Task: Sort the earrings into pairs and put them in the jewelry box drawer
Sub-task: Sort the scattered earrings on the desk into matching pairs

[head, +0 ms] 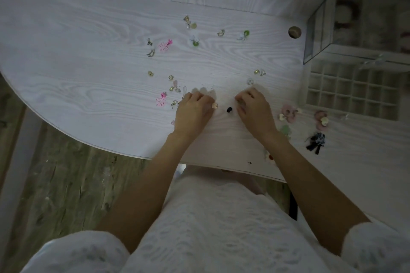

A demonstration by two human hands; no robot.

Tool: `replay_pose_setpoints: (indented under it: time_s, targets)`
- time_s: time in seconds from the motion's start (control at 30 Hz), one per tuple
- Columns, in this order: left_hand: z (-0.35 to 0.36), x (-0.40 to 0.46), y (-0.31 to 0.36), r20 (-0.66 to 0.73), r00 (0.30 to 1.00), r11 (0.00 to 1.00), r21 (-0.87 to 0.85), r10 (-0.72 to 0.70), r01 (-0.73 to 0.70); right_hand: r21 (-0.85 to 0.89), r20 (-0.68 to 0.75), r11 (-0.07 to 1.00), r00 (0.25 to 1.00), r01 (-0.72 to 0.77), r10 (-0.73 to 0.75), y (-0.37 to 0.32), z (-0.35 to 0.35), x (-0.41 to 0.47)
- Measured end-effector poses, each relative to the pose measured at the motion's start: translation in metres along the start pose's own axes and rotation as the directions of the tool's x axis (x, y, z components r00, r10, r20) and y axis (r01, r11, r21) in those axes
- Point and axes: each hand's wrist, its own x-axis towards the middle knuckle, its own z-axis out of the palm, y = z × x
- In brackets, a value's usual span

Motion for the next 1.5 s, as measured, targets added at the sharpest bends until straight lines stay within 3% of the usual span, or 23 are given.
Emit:
replay_pose_setpoints:
  time_s: [0.2, 0.4, 0.67, 0.8, 0.97, 1.23, 1.37, 1.5]
  targets:
    - [-0.004, -0.018, 0.004, -0.080, 0.995, 0.996, -0.064, 0.056, -0.062, 0.045, -0.030, 0.999, 0.999, -0.020, 0.022, -0.003, -0.002, -0.005]
    - [0.001, -0.002, 0.020, -0.010, 0.996, 0.996, -0.009, -0.090, 0.090, -0.001, -0.067, 0.991, 0.989, 0.135, -0.134, -0.021, -0.008, -0.012]
    - [-0.006, 0.011, 0.024, 0.123, 0.987, 0.993, 0.058, -0.106, 0.100, 0.053, 0.016, 0.998, 0.999, 0.030, -0.031, -0.027, 0.018, -0.014]
    - [-0.006, 0.014, 0.026, 0.158, 0.986, 0.996, 0.083, -0.045, 0.032, 0.085, -0.021, 0.996, 1.000, 0.004, -0.002, -0.025, 0.017, -0.024]
    - [-0.002, 0.005, 0.029, 0.099, 0.995, 0.998, 0.047, 0.033, -0.038, 0.136, -0.017, 0.989, 0.998, -0.054, 0.057, -0.017, 0.013, -0.032]
    - [0.003, -0.006, 0.036, 0.058, 0.992, 0.986, 0.117, 0.115, -0.121, 0.184, -0.001, 0.983, 1.000, -0.029, 0.029, -0.013, 0.005, -0.039]
    - [0.005, -0.015, 0.052, 0.046, 0.995, 0.996, 0.011, 0.093, -0.093, 0.216, -0.009, 0.975, 0.998, -0.054, 0.058, -0.004, -0.015, -0.055]
    - [0.011, -0.029, 0.090, 0.054, 0.997, 0.978, -0.202, 0.060, -0.048, 0.258, -0.074, 0.947, 0.973, -0.191, 0.217, 0.029, -0.050, -0.097]
